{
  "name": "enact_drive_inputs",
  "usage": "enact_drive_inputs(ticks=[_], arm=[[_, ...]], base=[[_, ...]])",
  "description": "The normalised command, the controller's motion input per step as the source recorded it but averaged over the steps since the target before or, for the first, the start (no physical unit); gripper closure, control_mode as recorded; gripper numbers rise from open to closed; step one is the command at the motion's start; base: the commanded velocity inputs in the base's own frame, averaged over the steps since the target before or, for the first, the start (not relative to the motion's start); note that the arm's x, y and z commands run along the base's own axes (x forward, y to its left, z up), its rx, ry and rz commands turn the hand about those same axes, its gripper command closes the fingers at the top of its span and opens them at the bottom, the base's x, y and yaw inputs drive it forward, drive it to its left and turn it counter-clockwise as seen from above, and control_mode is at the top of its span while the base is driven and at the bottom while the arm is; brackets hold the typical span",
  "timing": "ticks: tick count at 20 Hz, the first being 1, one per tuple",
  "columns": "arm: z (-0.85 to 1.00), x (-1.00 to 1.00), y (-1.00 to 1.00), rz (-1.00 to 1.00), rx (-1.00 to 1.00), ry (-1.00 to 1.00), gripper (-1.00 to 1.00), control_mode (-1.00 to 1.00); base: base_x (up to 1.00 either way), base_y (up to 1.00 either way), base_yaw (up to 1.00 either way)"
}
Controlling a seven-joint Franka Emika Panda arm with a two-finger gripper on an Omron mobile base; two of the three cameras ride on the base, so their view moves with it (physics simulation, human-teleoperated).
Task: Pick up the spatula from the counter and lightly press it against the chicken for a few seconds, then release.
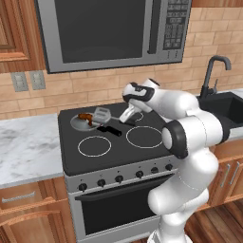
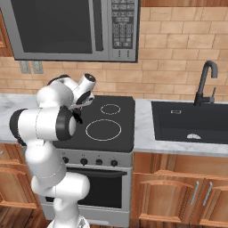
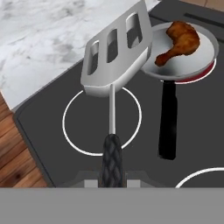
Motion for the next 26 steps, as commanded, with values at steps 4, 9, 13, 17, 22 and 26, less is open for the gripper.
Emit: enact_drive_inputs(ticks=[4, 9, 13, 17, 22, 26], arm=[[-0.06, 0.10, 0.10, 0.00, 0.00, 0.00, 1.00, -1.00], [-0.08, 0.09, 0.09, 0.00, 0.00, 0.00, 1.00, -1.00], [-0.06, 0.07, 0.05, 0.00, 0.00, 0.00, 1.00, -1.00], [-0.06, 0.11, 0.07, 0.00, 0.00, 0.00, 1.00, -1.00], [-0.08, 0.16, 0.05, 0.00, 0.00, 0.00, 1.00, -1.00], [-0.06, 0.20, 0.00, 0.00, 0.00, 0.00, 1.00, -1.00]], base=[[0.00, 0.00, 0.00], [0.00, 0.00, 0.00], [0.00, 0.00, 0.00], [0.00, 0.00, 0.00], [0.00, 0.00, 0.00], [0.00, 0.00, 0.00]])
